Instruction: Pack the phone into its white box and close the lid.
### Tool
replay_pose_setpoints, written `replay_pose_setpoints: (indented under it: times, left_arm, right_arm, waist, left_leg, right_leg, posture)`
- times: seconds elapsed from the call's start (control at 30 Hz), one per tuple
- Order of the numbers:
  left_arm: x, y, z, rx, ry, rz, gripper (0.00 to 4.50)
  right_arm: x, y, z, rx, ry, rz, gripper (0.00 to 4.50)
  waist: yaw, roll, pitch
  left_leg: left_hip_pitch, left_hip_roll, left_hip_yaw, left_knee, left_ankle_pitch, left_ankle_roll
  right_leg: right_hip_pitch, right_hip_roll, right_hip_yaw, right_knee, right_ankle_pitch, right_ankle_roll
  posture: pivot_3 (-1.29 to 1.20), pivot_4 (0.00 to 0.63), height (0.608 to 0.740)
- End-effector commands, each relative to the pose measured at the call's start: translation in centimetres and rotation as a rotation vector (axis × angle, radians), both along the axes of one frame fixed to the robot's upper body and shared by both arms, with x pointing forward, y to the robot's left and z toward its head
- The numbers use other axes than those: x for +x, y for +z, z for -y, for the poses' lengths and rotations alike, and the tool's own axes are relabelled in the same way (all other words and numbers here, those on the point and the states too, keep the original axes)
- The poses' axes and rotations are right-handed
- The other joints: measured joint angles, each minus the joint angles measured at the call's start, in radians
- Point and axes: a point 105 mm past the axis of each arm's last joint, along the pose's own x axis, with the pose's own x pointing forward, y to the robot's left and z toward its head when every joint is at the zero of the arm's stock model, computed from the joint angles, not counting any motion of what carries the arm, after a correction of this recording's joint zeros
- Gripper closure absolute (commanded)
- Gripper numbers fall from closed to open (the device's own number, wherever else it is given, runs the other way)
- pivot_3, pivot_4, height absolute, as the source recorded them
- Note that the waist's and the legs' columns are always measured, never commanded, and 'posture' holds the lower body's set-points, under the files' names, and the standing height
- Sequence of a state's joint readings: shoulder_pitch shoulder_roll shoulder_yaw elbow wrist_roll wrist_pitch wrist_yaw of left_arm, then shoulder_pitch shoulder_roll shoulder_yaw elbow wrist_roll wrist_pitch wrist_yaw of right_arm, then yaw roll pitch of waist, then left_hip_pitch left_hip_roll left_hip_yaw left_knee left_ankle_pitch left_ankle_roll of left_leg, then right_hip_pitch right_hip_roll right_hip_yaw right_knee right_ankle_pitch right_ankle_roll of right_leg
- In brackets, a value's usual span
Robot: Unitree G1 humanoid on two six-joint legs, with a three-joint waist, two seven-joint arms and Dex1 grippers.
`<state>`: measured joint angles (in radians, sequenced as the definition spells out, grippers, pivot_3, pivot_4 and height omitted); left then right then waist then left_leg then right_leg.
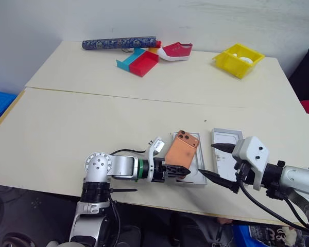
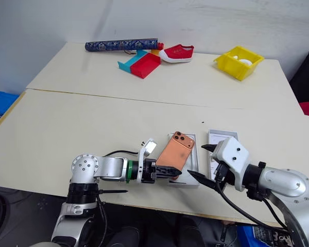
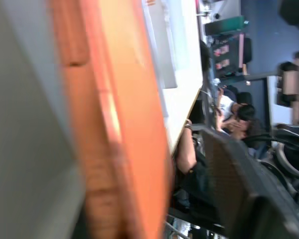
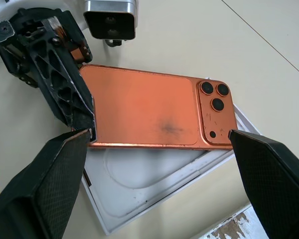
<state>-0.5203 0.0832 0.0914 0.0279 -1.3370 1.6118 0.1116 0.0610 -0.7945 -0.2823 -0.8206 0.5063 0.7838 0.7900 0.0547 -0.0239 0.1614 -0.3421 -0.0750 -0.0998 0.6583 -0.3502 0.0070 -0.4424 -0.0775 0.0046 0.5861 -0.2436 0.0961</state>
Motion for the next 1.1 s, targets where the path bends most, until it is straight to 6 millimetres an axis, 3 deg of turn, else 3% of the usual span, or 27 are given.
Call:
replay_pose_setpoints:
  times: [0.03, 0.3, 0.73, 0.93, 1.1]
  left_arm:
    - [-1.0, 1.1, 0.6, -0.008, -0.101, 0.069, 1.10]
    - [-2.2, 2.1, 0.4, 0.052, -0.265, 0.207, 1.10]
    - [-1.8, 3.2, 0.1, 0.026, -0.381, 0.386, 1.10]
    - [-1.7, 3.6, -1.2, 0.041, -0.424, 0.425, 1.10]
    - [-0.4, 4.2, -3.6, 0.080, -0.380, 0.494, 1.10]
  right_arm:
    - [-0.2, 0.5, -0.2, -0.008, 0.009, 0.030, 0.00]
    - [-0.1, 0.7, -0.2, 0.002, -0.004, 0.035, 0.00]
    - [-0.1, 0.8, 0.0, 0.003, -0.024, 0.040, 0.00]
    - [-0.3, 0.7, 0.3, -0.004, -0.026, 0.028, 0.00]
    - [-0.3, 0.6, 0.6, -0.011, -0.048, 0.021, 0.00]
  waist:
    - [0.000, 0.000, 0.000]
    - [-0.004, 0.000, 0.000]
    - [-0.002, 0.002, 0.001]
    - [-0.005, 0.002, 0.002]
    - [-0.006, 0.003, 0.002]
  left_leg:
    - [0.000, 0.000, 0.000, 0.000, 0.000, 0.000]
    - [0.000, 0.000, 0.000, 0.001, 0.000, 0.000]
    - [-0.001, 0.000, 0.000, 0.001, 0.000, 0.001]
    - [-0.001, 0.000, 0.000, 0.001, 0.000, 0.001]
    - [-0.001, 0.001, 0.000, 0.001, 0.000, 0.001]
  right_leg:
    - [0.000, 0.000, 0.000, 0.000, 0.000, 0.000]
    - [0.000, 0.000, 0.000, 0.001, 0.000, 0.000]
    - [0.000, 0.000, 0.000, 0.000, 0.000, 0.000]
    - [0.000, 0.000, 0.000, -0.001, 0.000, 0.000]
    - [0.000, 0.000, 0.000, 0.000, 0.000, 0.000]
  posture:
    - [0.00, 0.150, 0.740]
    - [0.00, 0.150, 0.740]
    - [0.00, 0.150, 0.740]
    - [0.00, 0.150, 0.740]
    - [0.00, 0.150, 0.740]
